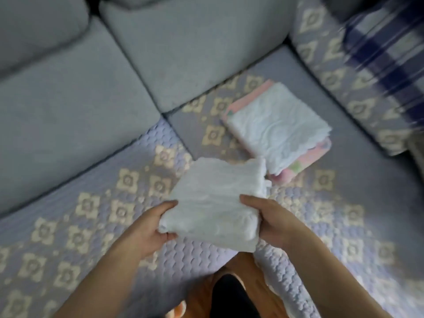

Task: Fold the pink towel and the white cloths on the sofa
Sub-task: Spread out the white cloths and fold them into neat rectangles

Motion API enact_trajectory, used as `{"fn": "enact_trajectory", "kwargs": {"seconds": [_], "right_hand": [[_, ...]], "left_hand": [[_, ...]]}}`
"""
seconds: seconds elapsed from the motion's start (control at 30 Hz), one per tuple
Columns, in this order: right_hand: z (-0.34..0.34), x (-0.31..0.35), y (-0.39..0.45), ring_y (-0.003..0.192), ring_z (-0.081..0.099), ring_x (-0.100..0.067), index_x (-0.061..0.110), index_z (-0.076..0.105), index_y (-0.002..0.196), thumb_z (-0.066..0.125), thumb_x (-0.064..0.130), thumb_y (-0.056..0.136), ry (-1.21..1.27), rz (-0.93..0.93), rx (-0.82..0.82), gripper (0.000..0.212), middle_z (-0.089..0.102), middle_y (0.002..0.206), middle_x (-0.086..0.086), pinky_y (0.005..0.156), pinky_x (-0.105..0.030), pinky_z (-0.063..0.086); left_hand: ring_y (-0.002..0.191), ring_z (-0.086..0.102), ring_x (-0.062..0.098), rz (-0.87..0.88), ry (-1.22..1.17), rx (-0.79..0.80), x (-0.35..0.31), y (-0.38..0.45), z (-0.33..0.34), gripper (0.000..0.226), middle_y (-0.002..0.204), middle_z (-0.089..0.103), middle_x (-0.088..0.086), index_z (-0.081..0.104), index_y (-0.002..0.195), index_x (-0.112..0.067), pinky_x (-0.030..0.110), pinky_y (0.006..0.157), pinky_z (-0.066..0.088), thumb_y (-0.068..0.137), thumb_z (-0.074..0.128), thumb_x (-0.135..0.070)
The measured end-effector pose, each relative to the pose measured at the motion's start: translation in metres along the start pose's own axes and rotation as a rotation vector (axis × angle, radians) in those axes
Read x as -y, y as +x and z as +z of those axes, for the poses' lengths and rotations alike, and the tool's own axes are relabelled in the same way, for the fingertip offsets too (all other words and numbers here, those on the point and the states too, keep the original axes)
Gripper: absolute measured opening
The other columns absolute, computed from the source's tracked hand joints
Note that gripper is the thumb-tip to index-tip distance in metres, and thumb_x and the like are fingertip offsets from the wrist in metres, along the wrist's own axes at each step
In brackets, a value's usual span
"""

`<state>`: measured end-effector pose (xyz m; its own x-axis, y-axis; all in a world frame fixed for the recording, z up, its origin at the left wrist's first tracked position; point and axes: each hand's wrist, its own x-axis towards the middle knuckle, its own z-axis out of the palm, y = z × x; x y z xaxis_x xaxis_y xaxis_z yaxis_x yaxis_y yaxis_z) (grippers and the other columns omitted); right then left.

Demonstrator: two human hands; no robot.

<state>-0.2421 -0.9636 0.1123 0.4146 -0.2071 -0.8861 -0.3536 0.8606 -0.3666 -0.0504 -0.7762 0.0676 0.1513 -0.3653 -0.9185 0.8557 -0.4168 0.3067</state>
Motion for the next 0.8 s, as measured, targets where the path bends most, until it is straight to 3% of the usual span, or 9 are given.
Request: {"fn": "enact_trajectory", "kwargs": {"seconds": [0.13, 0.23, 0.3, 0.37, 0.47, 0.53, 0.6, 0.7, 0.8], "right_hand": [[-0.023, 0.077, -0.054, 0.120, 0.065, -0.032, 0.007, 0.058, 0.135, 0.061, 0.008, 0.094, 0.126, -0.435, -0.042, 0.041, 0.069, 0.128, -0.011, 0.106, -0.052, 0.047], [-0.039, 0.131, -0.066, 0.112, 0.064, -0.046, 0.008, 0.059, 0.128, 0.056, 0.013, 0.100, 0.119, -0.722, -0.088, 0.029, 0.071, 0.122, -0.010, 0.093, -0.069, 0.049], [-0.054, 0.151, -0.051, 0.109, 0.070, -0.033, 0.009, 0.059, 0.128, 0.057, 0.019, 0.101, 0.134, -0.803, -0.102, 0.028, 0.073, 0.120, -0.007, 0.090, -0.055, 0.058], [-0.070, 0.152, -0.010, 0.114, 0.069, -0.024, 0.013, 0.059, 0.130, 0.064, 0.023, 0.098, 0.241, -0.794, -0.140, 0.034, 0.070, 0.127, -0.008, 0.095, -0.044, 0.056], [-0.101, 0.127, 0.075, 0.112, 0.069, -0.023, 0.021, 0.058, 0.126, 0.069, 0.023, 0.094, 0.359, -0.664, -0.253, 0.034, 0.067, 0.130, -0.011, 0.095, -0.043, 0.055], [-0.120, 0.103, 0.110, 0.091, 0.073, -0.023, 0.013, 0.060, 0.127, 0.065, 0.027, 0.097, 0.234, -0.448, -0.310, 0.033, 0.073, 0.111, -0.009, 0.077, -0.039, 0.058], [-0.136, 0.092, 0.125, 0.077, 0.073, -0.027, 0.003, 0.064, 0.120, 0.067, 0.032, 0.096, 0.056, -0.289, -0.351, 0.038, 0.075, 0.099, -0.011, 0.062, -0.037, 0.058], [-0.147, 0.102, 0.120, 0.082, 0.075, -0.030, 0.005, 0.067, 0.113, 0.069, 0.042, 0.093, -0.128, -0.208, -0.336, 0.042, 0.076, 0.099, -0.013, 0.075, -0.044, 0.063], [-0.154, 0.120, 0.094, 0.083, 0.076, -0.024, 0.011, 0.064, 0.113, 0.065, 0.056, 0.091, -0.440, -0.051, -0.249, 0.050, 0.077, 0.099, -0.011, 0.082, -0.042, 0.060]], "left_hand": [[0.080, 0.072, 0.016, 0.308, 0.169, 0.154, -0.096, -0.031, 0.114, 0.047, 0.105, 0.075, 0.006, 0.065, 0.120, -0.016, 0.030, 0.068, 0.056, 0.074, 0.068, -0.028], [0.093, 0.070, 0.017, 0.590, 0.213, 0.235, -0.150, -0.025, 0.185, 0.040, 0.114, 0.074, 0.004, 0.062, 0.123, -0.022, 0.032, 0.074, 0.056, 0.085, 0.069, -0.030], [0.103, 0.068, 0.022, 0.741, 0.190, 0.207, -0.168, -0.002, 0.216, 0.032, 0.123, 0.071, 0.007, 0.062, 0.118, -0.023, 0.039, 0.079, 0.056, 0.089, 0.069, -0.035], [0.106, 0.069, 0.022, 0.812, 0.161, 0.113, -0.170, 0.040, 0.238, 0.031, 0.121, 0.071, 0.005, 0.064, 0.113, -0.022, 0.041, 0.080, 0.057, 0.088, 0.069, -0.041], [0.099, 0.072, 0.020, 0.779, 0.270, -0.081, -0.140, 0.121, 0.248, 0.042, 0.114, 0.073, 0.002, 0.064, 0.120, -0.021, 0.037, 0.076, 0.060, 0.088, 0.065, -0.049], [0.088, 0.071, 0.022, 0.632, 0.436, -0.134, -0.108, 0.162, 0.238, 0.048, 0.110, 0.073, 0.005, 0.061, 0.122, -0.020, 0.039, 0.074, 0.060, 0.085, 0.063, -0.051], [0.094, 0.070, 0.024, 0.532, 0.488, -0.135, -0.085, 0.182, 0.227, 0.064, 0.115, 0.068, 0.005, 0.048, 0.134, -0.021, 0.042, 0.079, 0.060, 0.080, 0.069, -0.049], [0.110, 0.066, 0.027, 0.503, 0.373, -0.166, -0.078, 0.184, 0.225, 0.092, 0.131, 0.062, 0.002, 0.030, 0.147, -0.034, 0.050, 0.092, 0.058, 0.069, 0.076, -0.050], [0.116, 0.063, 0.024, 0.488, 0.353, -0.205, -0.077, 0.176, 0.232, 0.074, 0.134, 0.062, 0.000, 0.039, 0.146, -0.028, 0.044, 0.098, 0.053, 0.084, 0.073, -0.047]]}}
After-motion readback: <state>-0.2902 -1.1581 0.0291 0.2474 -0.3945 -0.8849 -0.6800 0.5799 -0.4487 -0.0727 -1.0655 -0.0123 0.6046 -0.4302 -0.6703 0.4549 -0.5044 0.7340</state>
